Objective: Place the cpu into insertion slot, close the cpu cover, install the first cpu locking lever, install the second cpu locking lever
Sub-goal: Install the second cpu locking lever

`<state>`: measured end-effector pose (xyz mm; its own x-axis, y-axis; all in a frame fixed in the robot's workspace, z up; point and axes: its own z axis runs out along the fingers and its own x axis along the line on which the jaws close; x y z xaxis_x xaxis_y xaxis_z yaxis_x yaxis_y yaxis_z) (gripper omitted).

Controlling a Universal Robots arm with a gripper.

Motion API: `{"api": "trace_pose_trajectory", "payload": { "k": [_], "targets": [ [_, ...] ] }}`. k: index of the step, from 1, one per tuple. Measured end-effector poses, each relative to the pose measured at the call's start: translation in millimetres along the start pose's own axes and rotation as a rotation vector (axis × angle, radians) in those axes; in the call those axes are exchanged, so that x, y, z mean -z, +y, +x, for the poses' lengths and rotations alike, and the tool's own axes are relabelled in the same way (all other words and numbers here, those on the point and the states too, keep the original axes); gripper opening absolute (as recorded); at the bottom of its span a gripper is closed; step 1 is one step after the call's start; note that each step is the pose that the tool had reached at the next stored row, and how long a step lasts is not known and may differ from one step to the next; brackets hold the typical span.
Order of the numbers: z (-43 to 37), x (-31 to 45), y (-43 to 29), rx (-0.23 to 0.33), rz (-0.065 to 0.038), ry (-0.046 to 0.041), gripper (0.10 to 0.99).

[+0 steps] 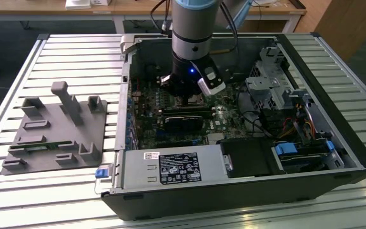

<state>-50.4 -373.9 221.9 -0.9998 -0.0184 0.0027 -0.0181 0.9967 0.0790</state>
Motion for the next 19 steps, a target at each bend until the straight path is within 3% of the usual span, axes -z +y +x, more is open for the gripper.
{"api": "trace_pose_trajectory", "payload": {
  "k": [1, 4, 13, 19],
  "targets": [
    [0.0, -0.3, -0.7, 0.0, -0.005, 0.0003, 0.106],
    [0.5, -0.2, -4.2, 0.0, -0.031, -0.0003, 0.106],
    [12.5, -0.7, -12.2, 0.0, -0.052, -0.0006, 0.106],
    [13.5, -9.8, -13.0, 0.0, -0.062, -0.0009, 0.106]
  ]
}}
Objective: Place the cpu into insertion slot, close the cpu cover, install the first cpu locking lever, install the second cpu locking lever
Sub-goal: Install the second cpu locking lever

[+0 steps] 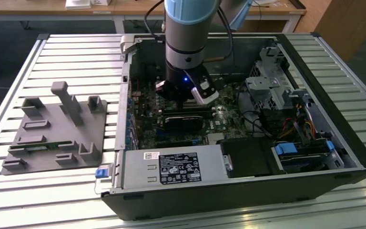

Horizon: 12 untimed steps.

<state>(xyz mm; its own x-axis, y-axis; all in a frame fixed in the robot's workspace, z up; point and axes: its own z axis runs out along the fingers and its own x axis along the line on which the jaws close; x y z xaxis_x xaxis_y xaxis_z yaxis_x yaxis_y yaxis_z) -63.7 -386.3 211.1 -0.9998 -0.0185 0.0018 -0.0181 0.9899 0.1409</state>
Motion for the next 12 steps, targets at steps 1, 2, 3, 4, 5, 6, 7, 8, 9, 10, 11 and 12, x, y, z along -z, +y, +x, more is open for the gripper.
{"api": "trace_pose_trajectory", "payload": {
  "k": [1, 2, 3, 4, 5, 6, 7, 8, 9, 10, 11, 12],
  "targets": [
    [0.0, -1.7, -0.2, 0.0, 0.0, 0.0001, 0.106],
    [0.0, -3.5, -0.5, 0.0, 0.0, 0.0, 0.106],
    [0.0, -4.9, -0.7, 0.0, -0.001, 0.0001, 0.106],
    [0.1, -5.6, -0.8, 0.0, -0.002, 0.0001, 0.106],
    [0.1, -5.9, -0.9, 0.0, -0.006, 0.0001, 0.106],
    [0.1, -6.1, -1.3, 0.0, -0.012, -0.0001, 0.106],
    [0.1, -6.1, -2.3, 0.0, -0.019, -0.0003, 0.106],
    [0.2, -5.9, -3.7, 0.0, -0.025, -0.0004, 0.106],
    [0.2, -5.6, -5.3, 0.0, -0.03, -0.0004, 0.106],
    [0.3, -5.4, -7.2, 0.0, -0.035, -0.0005, 0.106],
    [0.5, -5.1, -9.2, 0.0, -0.041, -0.0007, 0.106],
    [0.9, -4.9, -10.8, 0.0, -0.047, -0.0008, 0.106]
  ]
}}
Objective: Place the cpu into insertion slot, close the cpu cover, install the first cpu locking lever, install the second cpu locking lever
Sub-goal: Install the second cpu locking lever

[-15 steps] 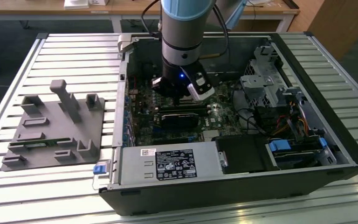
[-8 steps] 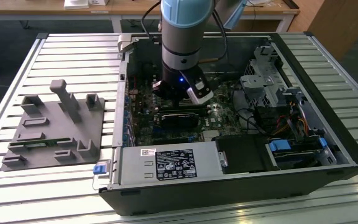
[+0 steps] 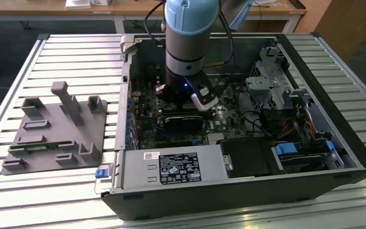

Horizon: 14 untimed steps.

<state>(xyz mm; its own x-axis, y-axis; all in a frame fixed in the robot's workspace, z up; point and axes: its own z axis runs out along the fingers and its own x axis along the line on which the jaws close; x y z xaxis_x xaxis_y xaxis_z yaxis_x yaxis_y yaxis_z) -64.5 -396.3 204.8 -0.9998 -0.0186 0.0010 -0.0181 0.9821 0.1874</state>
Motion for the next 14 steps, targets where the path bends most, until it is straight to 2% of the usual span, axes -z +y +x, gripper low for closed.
{"api": "trace_pose_trajectory", "payload": {
  "k": [5, 10, 14],
  "targets": [
    [3.9, 0.5, -4.7, 0.0, -0.034, -0.0007, 0.106],
    [4.6, -3.9, -5.6, 0.0, -0.049, -0.0009, 0.106],
    [5.4, -6.2, -6.0, 0.0, -0.067, -0.0011, 0.106]
  ]
}}
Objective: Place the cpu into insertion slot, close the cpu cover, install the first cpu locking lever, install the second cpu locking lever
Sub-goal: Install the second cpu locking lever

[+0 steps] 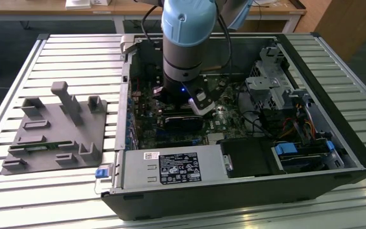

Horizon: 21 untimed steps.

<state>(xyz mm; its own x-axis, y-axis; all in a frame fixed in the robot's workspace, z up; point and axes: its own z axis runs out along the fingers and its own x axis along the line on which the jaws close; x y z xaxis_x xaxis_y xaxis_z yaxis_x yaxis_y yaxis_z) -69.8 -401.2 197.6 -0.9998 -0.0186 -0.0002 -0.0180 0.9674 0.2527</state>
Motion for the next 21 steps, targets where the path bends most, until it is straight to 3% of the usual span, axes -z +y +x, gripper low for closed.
{"api": "trace_pose_trajectory", "payload": {
  "k": [15, 21],
  "targets": [
    [5.5, -6.6, -1.6, 0.0, -0.054, -0.001, 0.106],
    [5.6, -8.4, -2.1, 0.0, -0.059, -0.0009, 0.106]
  ]
}}
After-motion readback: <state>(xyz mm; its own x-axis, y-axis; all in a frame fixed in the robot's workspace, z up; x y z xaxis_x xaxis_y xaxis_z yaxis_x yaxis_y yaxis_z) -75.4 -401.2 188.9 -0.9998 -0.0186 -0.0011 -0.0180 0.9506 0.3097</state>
